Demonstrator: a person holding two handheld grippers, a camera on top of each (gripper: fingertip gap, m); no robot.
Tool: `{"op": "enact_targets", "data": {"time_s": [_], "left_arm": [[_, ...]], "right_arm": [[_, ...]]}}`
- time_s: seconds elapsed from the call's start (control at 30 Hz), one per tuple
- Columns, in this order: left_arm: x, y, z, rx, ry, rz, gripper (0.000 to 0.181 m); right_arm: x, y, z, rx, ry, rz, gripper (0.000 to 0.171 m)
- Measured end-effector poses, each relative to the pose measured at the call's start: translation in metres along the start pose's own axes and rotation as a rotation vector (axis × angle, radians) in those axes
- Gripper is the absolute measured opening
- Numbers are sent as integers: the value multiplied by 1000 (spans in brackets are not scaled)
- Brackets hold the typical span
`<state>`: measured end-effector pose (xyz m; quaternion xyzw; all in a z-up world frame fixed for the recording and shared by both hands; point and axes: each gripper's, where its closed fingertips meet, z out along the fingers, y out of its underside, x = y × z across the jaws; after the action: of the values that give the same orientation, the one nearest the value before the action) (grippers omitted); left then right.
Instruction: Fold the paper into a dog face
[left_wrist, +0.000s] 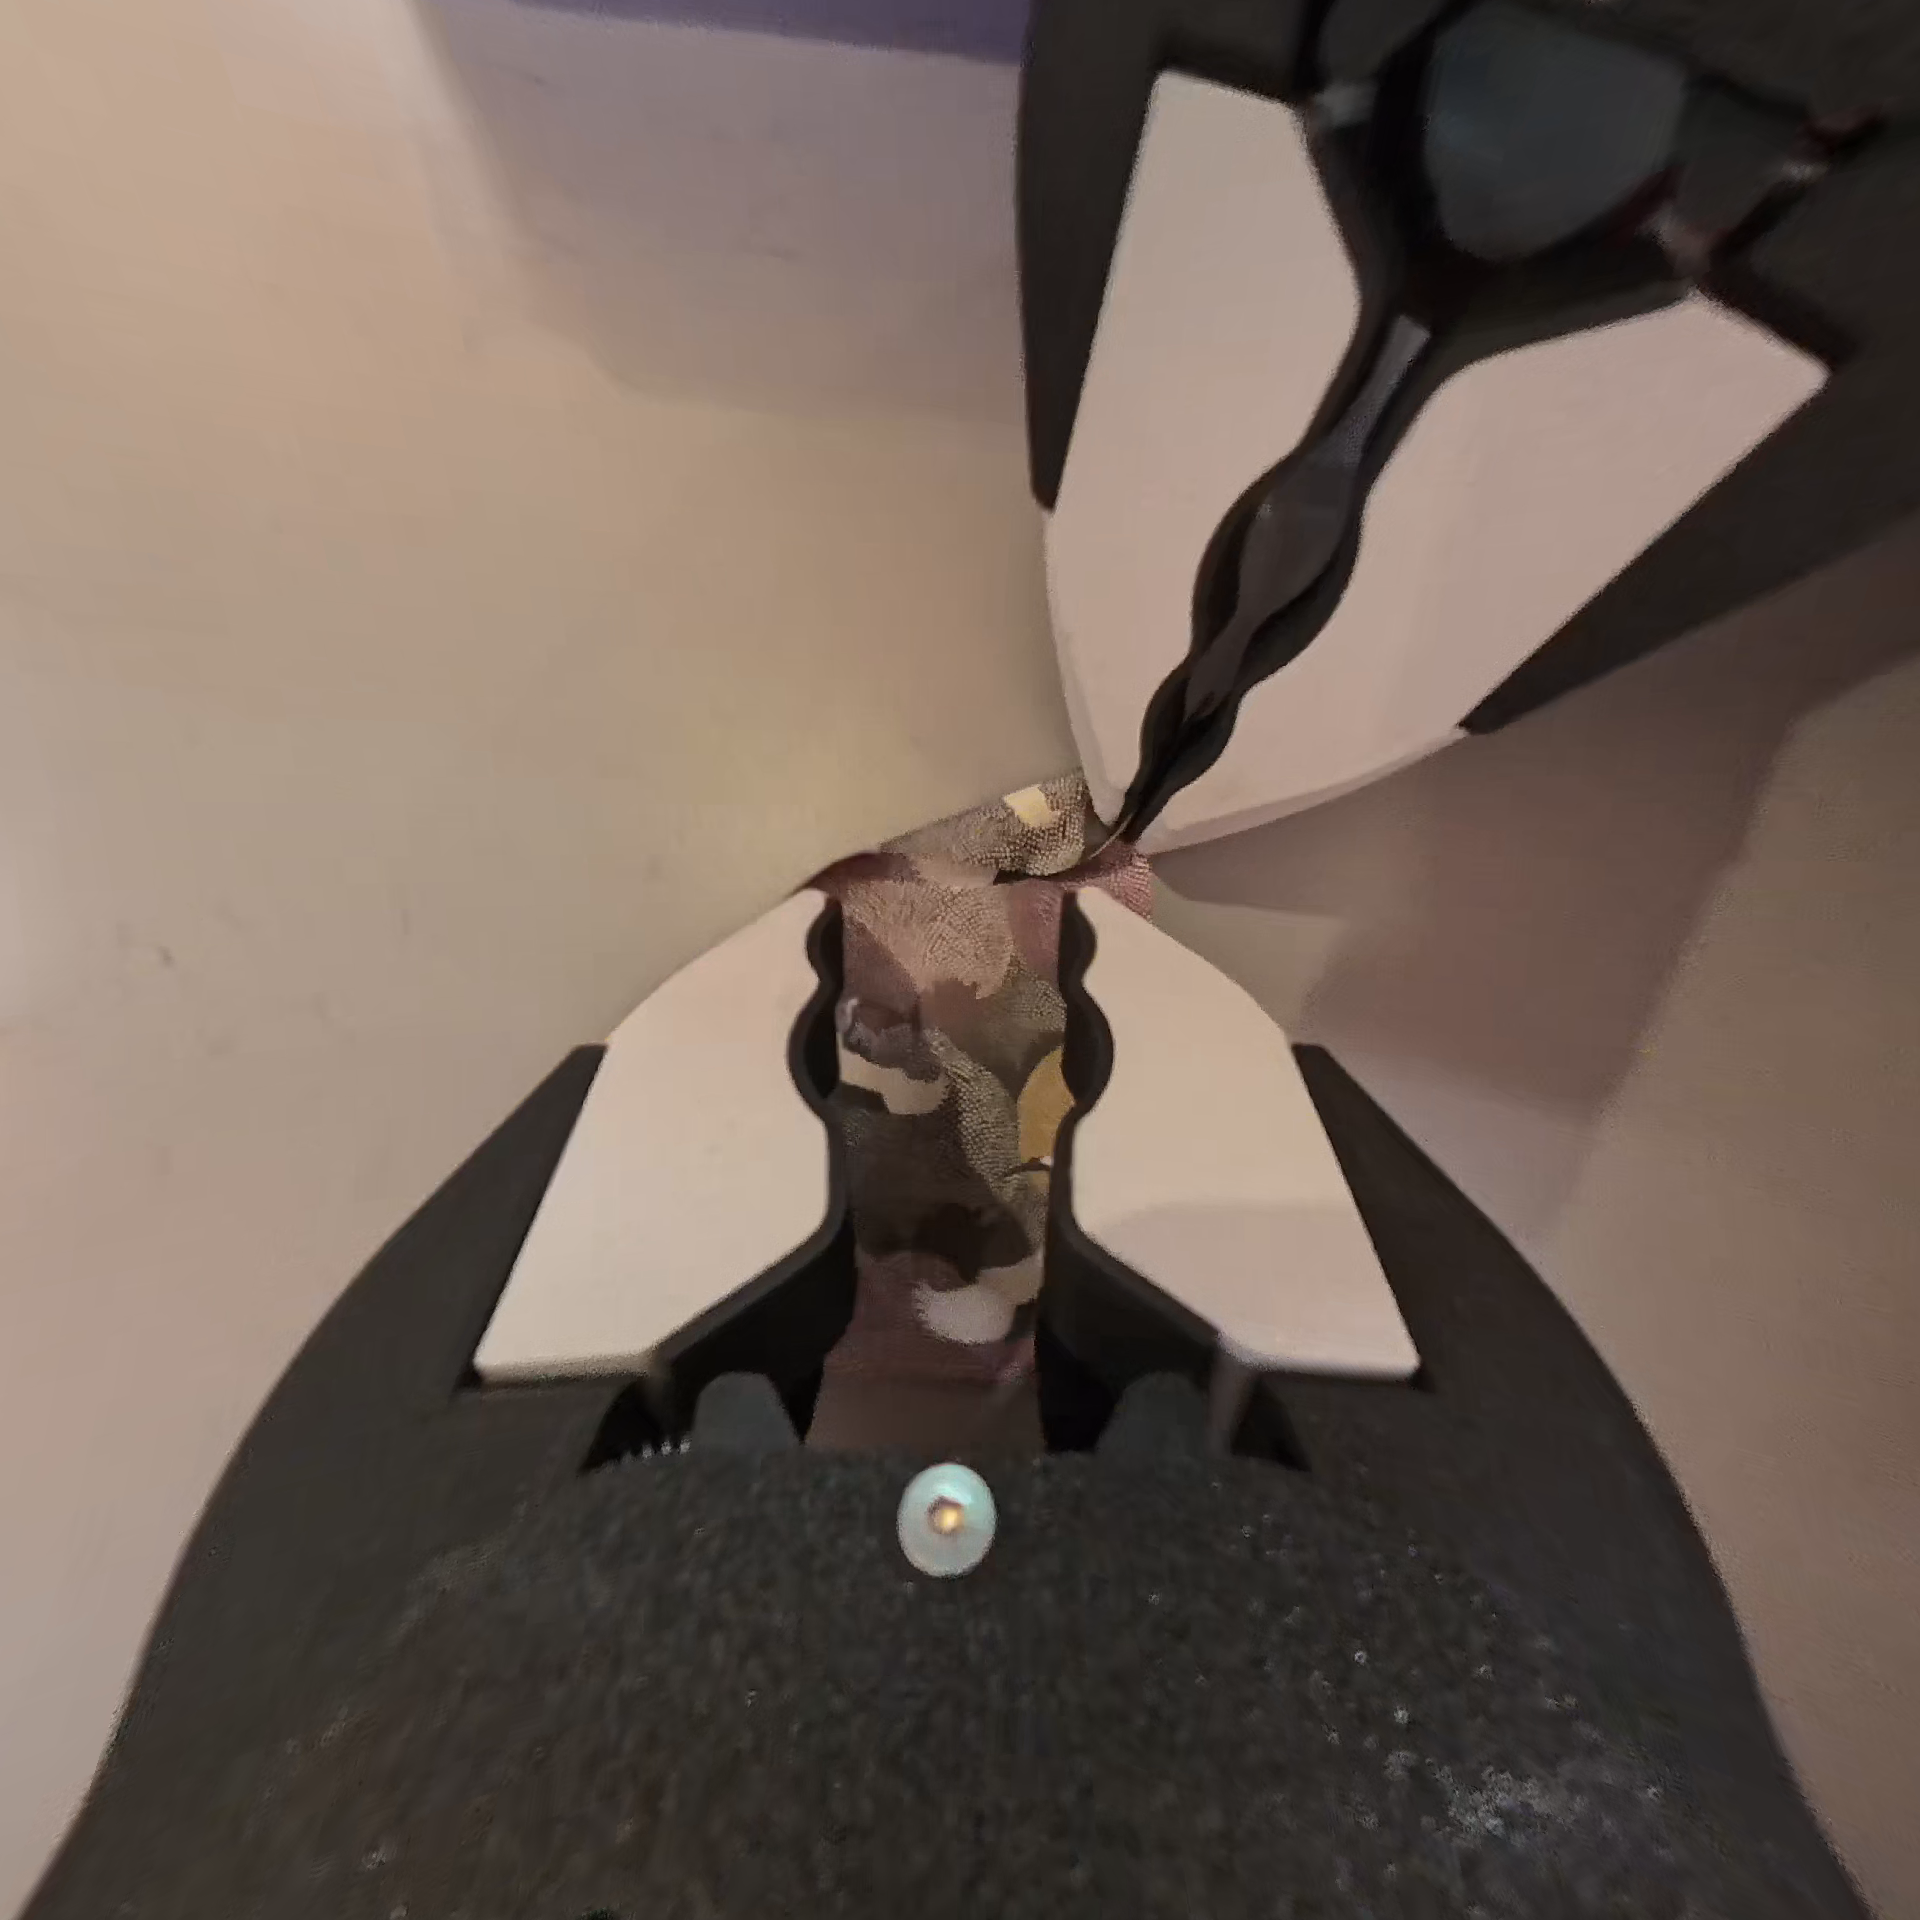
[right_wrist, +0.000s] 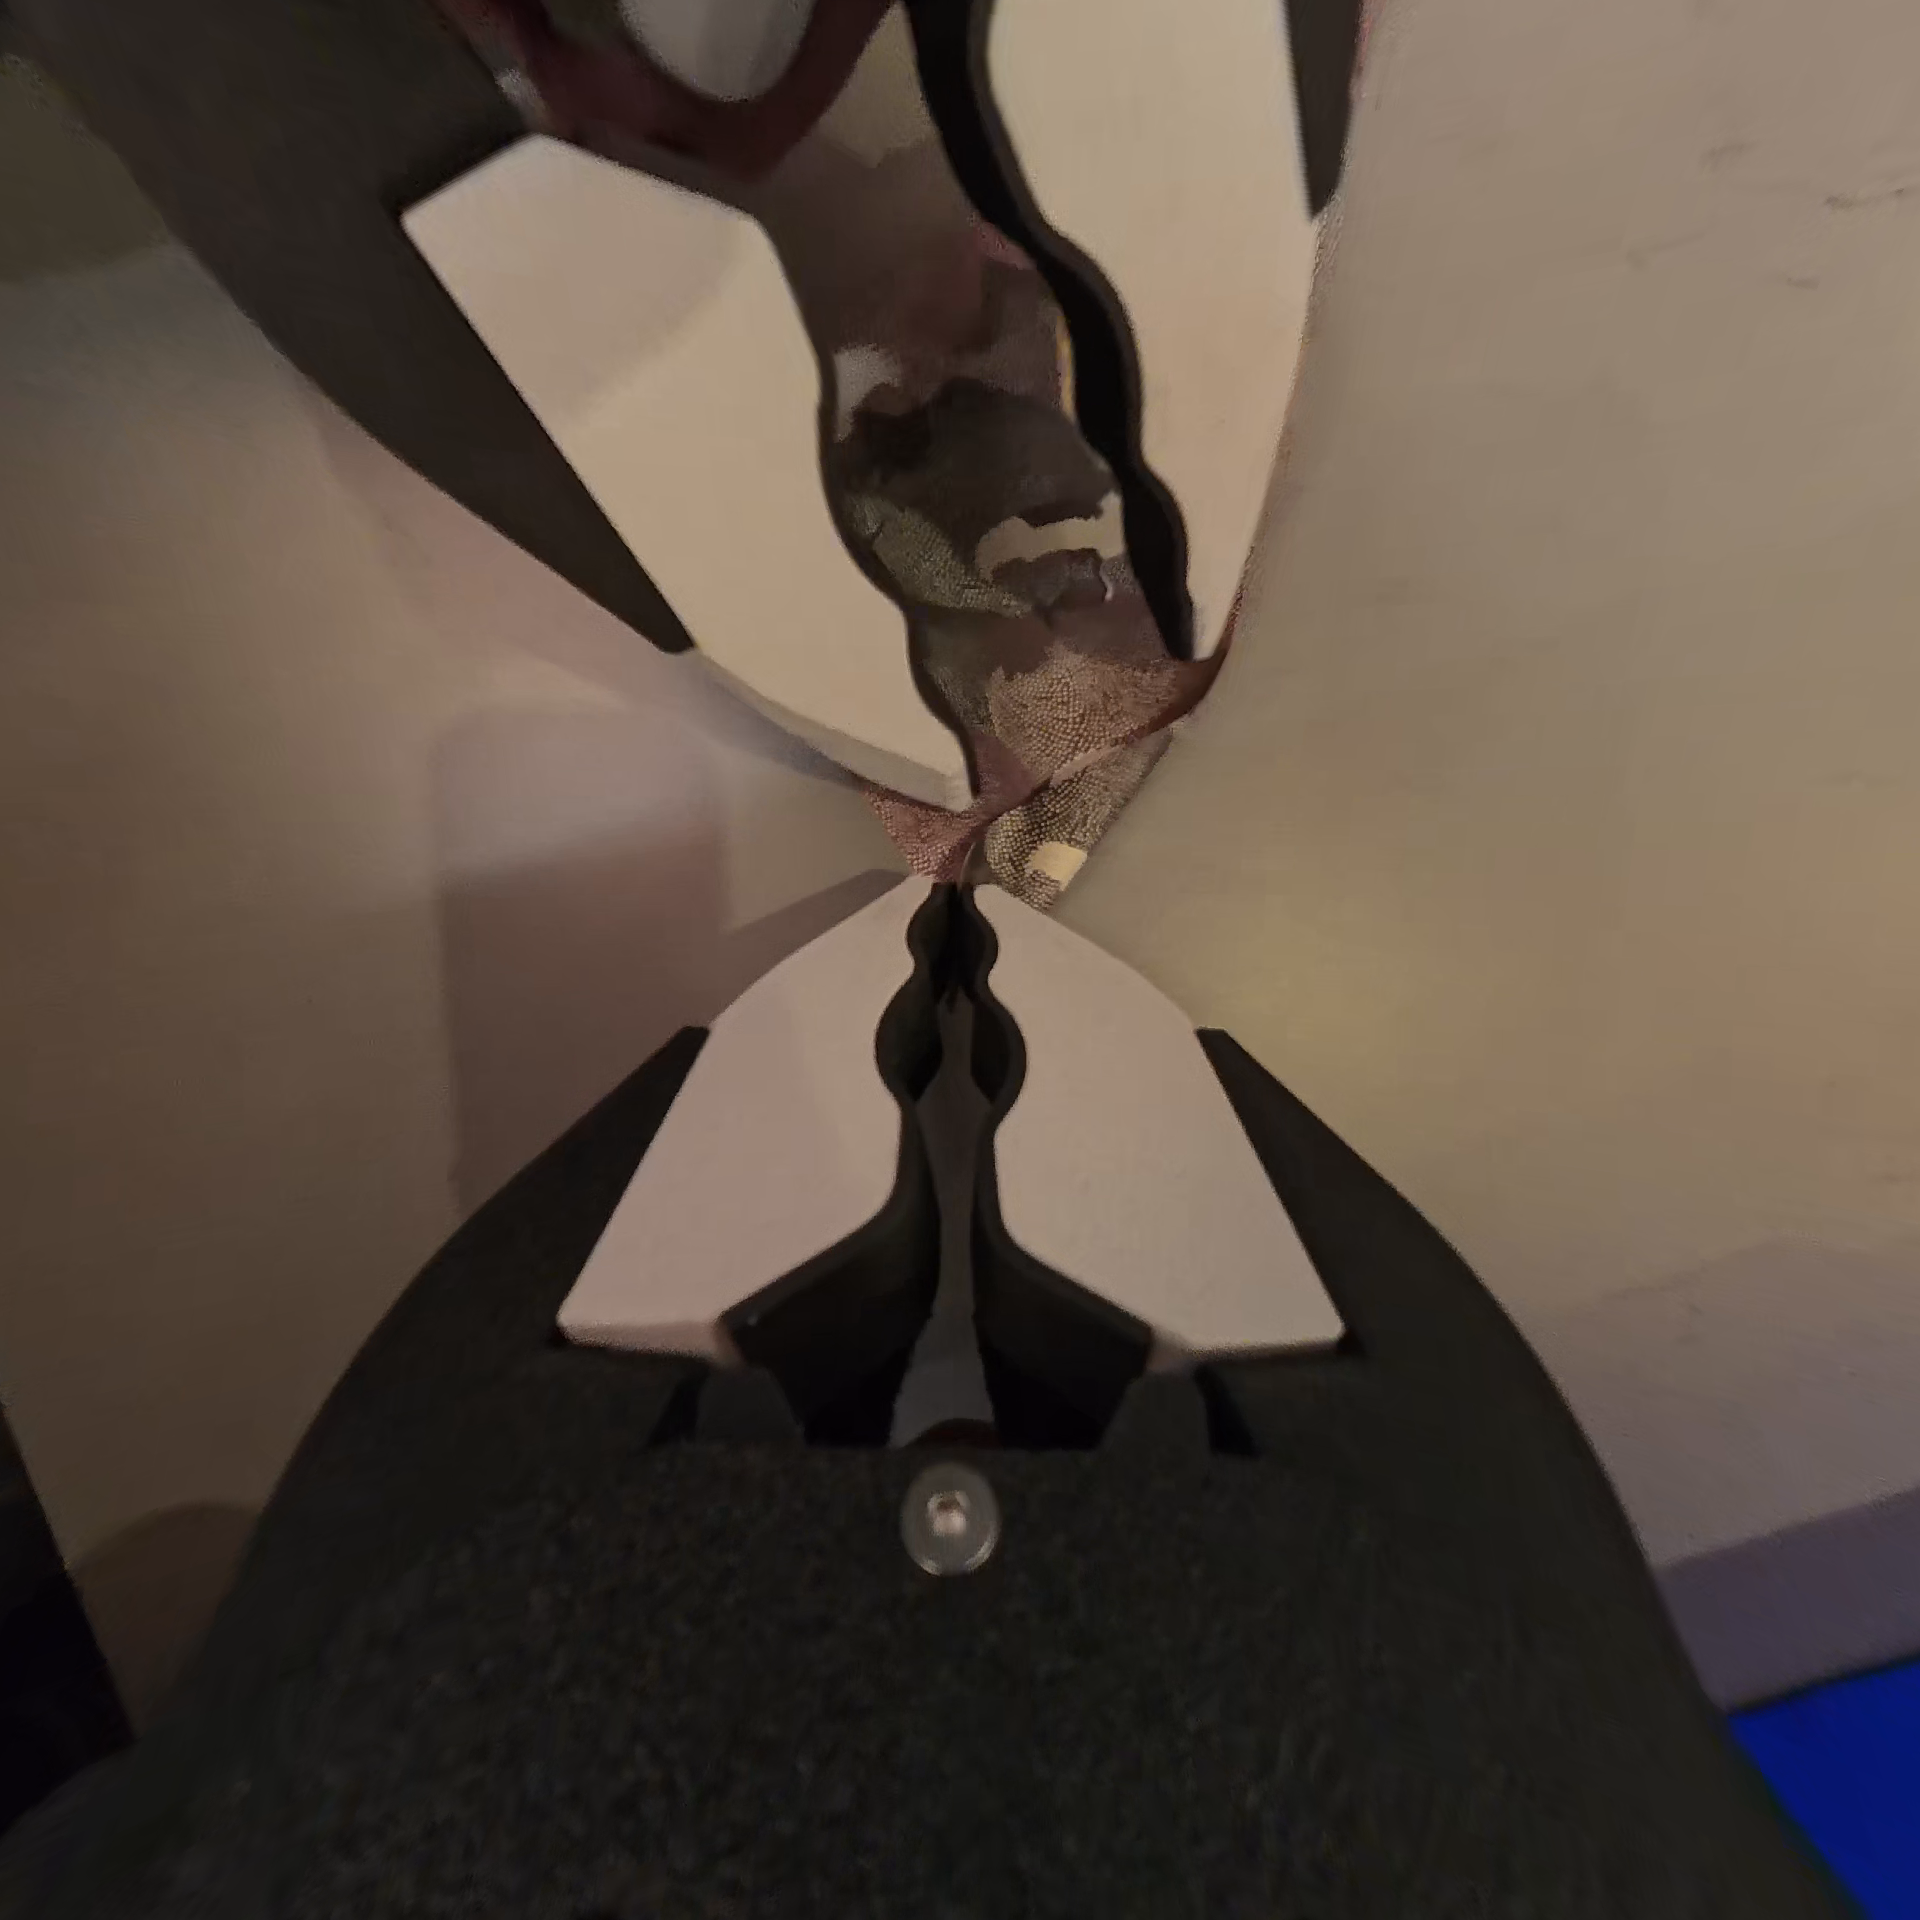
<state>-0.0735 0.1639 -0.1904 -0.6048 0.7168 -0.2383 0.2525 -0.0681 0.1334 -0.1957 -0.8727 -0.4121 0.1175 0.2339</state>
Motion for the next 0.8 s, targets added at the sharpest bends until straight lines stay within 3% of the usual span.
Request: {"op": "enact_targets", "data": {"time_s": [0.13, 0.47, 0.8], "left_arm": [[-3, -1, 4, -18, 43, 80, 40], [-1, -1, 7, 26, 133, 46, 47], [0, -1, 7, 46, 128, 36, 47]], "right_arm": [[1, 0, 0, 4, -41, -9, 0], [3, -1, 0, 45, -110, 5, 0], [3, -8, -10, 43, 5, -13, 0]]}}
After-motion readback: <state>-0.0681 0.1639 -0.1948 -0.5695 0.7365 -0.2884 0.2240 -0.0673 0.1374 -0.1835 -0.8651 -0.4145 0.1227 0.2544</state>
